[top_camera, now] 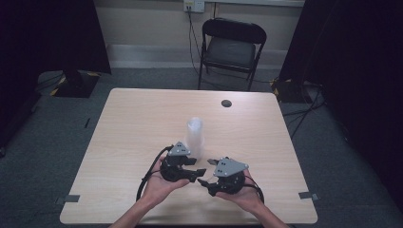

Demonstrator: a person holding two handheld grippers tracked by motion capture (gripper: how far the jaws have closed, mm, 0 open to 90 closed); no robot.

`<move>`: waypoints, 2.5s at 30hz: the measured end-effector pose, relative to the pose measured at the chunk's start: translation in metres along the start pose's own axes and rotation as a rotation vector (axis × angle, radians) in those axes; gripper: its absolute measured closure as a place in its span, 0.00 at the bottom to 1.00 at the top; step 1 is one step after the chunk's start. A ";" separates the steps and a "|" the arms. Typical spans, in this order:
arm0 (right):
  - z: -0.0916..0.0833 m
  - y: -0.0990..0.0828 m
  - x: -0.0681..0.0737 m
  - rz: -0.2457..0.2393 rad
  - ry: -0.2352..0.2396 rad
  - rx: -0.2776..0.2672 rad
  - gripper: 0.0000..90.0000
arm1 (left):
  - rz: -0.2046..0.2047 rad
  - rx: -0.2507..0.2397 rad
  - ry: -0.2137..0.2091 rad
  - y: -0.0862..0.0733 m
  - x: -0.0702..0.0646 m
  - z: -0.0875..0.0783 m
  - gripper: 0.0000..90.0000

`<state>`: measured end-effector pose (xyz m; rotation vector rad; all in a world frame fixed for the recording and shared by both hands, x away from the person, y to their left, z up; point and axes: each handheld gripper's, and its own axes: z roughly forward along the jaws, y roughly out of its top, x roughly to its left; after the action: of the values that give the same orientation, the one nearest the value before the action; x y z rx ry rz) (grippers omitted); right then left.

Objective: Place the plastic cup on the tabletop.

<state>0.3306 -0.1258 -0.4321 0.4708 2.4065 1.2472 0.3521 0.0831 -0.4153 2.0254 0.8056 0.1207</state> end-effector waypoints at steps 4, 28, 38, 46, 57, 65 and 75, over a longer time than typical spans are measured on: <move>0.001 -0.004 -0.007 0.033 -0.015 0.009 0.32 | -0.015 -0.005 0.013 0.000 0.003 -0.003 0.40; -0.009 -0.018 -0.047 0.222 -0.104 -0.026 0.33 | 0.047 -0.069 0.081 -0.013 0.015 -0.016 0.24; -0.006 -0.013 -0.069 0.303 -0.109 -0.082 0.33 | 0.010 -0.050 0.151 -0.030 0.033 -0.033 0.21; 0.001 -0.004 -0.090 0.317 -0.161 -0.088 0.33 | -0.017 -0.013 0.168 -0.052 0.034 -0.032 0.18; 0.010 0.003 -0.112 0.351 -0.226 -0.100 0.33 | 0.060 -0.010 0.161 -0.074 0.030 -0.030 0.18; 0.019 0.003 -0.125 0.373 -0.256 -0.112 0.33 | 0.059 -0.035 0.182 -0.076 0.034 -0.034 0.18; 0.045 -0.005 -0.140 0.437 -0.278 -0.091 0.33 | 0.032 -0.064 0.227 -0.078 0.043 -0.041 0.18</move>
<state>0.4732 -0.1622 -0.4344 1.1081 2.0656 1.3492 0.3310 0.1661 -0.4627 1.9870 0.8980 0.3958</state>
